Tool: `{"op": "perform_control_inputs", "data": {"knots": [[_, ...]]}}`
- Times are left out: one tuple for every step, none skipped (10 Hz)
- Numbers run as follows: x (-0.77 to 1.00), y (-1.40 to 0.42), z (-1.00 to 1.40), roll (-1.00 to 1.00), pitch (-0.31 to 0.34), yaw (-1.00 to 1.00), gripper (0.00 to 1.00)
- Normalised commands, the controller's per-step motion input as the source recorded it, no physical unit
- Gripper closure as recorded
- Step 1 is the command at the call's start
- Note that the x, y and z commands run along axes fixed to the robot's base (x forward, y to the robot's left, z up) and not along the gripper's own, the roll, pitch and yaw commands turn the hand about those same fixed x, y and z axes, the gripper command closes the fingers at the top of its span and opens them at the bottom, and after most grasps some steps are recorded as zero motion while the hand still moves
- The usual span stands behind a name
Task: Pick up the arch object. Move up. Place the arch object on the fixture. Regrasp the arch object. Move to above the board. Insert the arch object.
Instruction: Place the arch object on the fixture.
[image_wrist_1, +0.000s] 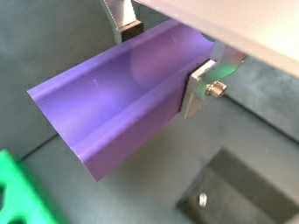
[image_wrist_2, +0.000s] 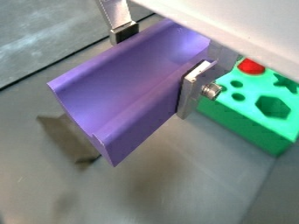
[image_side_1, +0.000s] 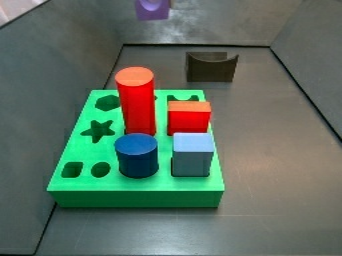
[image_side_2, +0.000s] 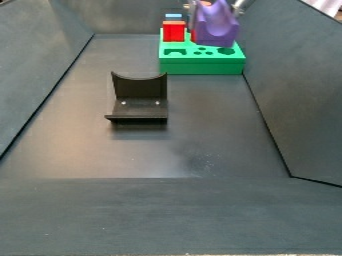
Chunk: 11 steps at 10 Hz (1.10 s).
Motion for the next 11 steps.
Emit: {"op": "perform_control_inputs", "data": {"knots": [[0.54, -0.19, -0.05, -0.1, 0.007, 0.06, 1.0], [0.4, -0.08, -0.04, -0.11, 0.017, 0.03, 1.0], [0.25, -0.05, -0.02, -0.1, 0.03, 0.02, 1.0], [1.0, 0.16, 0.05, -1.0, 0.064, 0.0, 1.0], [1.0, 0.18, 0.05, -1.0, 0.07, -0.01, 1.0], [1.0, 0.17, 0.04, -1.0, 0.082, -0.02, 1.0], [1.0, 0.14, 0.03, -1.0, 0.095, -0.03, 1.0], [1.0, 0.13, 0.02, -1.0, 0.101, -0.04, 1.0], [1.0, 0.11, 0.01, -1.0, 0.105, -0.05, 1.0], [1.0, 0.1, 0.0, -1.0, 0.109, -0.06, 1.0], [1.0, 0.09, 0.0, -1.0, 0.111, -0.07, 1.0]]}}
